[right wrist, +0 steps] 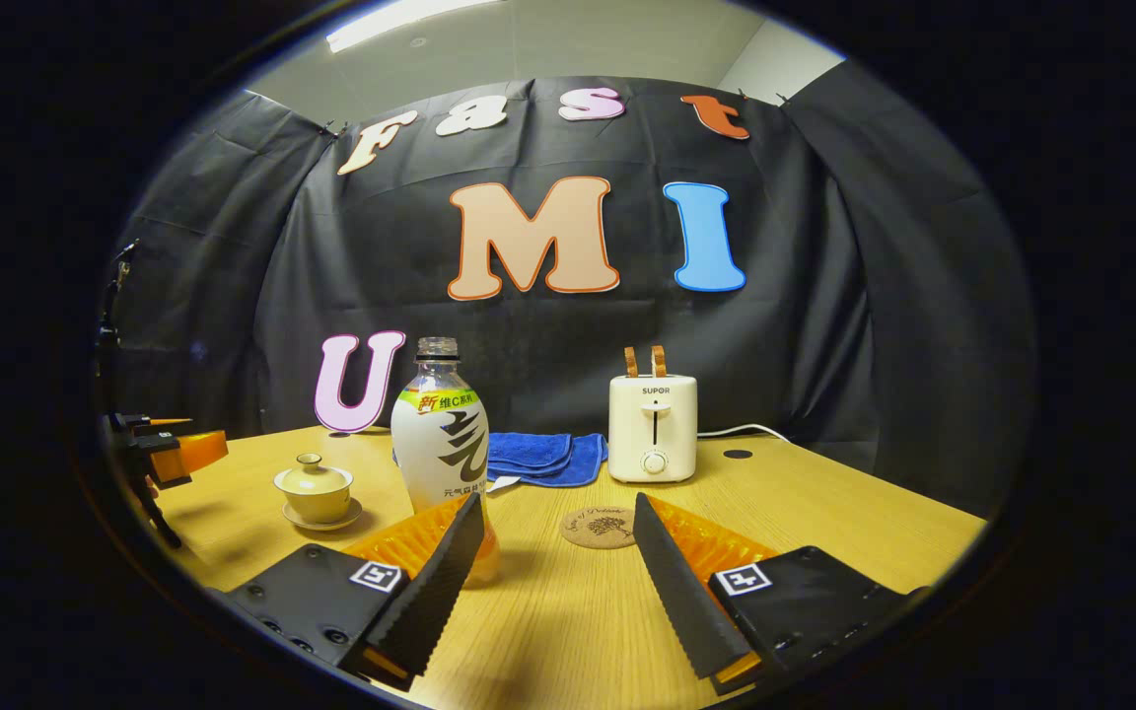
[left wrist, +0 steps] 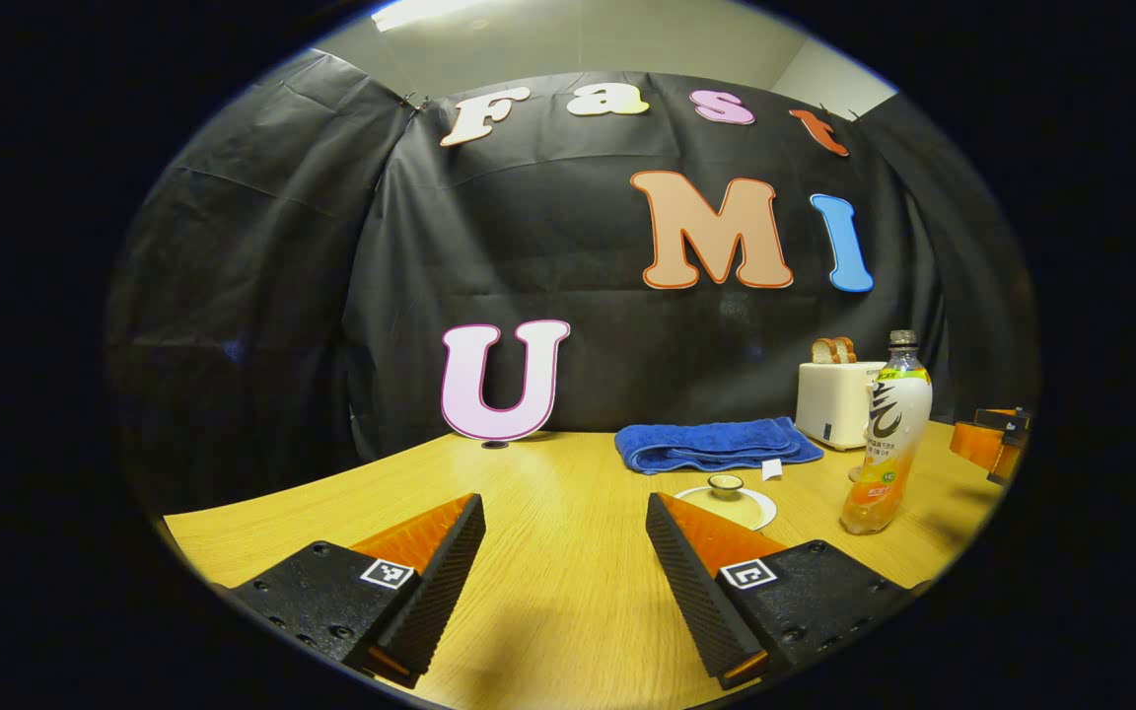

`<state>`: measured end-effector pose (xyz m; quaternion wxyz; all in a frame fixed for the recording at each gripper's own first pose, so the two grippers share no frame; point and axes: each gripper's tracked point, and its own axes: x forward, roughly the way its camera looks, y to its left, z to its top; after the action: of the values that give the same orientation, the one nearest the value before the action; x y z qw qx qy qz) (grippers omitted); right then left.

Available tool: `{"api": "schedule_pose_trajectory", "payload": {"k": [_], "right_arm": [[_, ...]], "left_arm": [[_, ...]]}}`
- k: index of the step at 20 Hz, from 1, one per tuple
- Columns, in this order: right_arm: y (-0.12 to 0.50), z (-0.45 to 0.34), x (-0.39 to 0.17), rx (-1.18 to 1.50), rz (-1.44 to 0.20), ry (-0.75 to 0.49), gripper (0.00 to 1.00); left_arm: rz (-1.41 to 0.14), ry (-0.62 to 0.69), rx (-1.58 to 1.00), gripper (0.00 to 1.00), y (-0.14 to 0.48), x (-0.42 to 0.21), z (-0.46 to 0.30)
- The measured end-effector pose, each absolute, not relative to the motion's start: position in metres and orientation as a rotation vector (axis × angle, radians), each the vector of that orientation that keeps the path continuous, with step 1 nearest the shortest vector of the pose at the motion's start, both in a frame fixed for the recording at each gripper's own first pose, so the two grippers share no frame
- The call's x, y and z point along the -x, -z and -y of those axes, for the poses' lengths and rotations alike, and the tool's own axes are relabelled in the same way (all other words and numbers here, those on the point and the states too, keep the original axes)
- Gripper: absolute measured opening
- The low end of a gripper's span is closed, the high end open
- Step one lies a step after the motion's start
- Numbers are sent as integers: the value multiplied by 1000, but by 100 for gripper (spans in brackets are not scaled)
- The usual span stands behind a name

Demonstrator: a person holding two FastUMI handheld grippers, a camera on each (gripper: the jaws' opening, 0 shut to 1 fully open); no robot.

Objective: Open the teacup lid with one hand, grasp the water bottle and pour water into the teacup with the other hand; after pouring, place the water bottle on the coaster and then close the teacup lid.

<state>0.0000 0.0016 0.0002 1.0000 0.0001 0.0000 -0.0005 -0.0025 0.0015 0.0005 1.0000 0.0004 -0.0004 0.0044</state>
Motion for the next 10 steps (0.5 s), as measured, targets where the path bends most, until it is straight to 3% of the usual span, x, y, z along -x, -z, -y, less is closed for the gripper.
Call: {"api": "schedule_pose_trajectory", "payload": {"k": [10], "right_arm": [[1,-1,0,0,1,1,99]], "left_arm": [[4,27,1,96,0,-1,5]]}}
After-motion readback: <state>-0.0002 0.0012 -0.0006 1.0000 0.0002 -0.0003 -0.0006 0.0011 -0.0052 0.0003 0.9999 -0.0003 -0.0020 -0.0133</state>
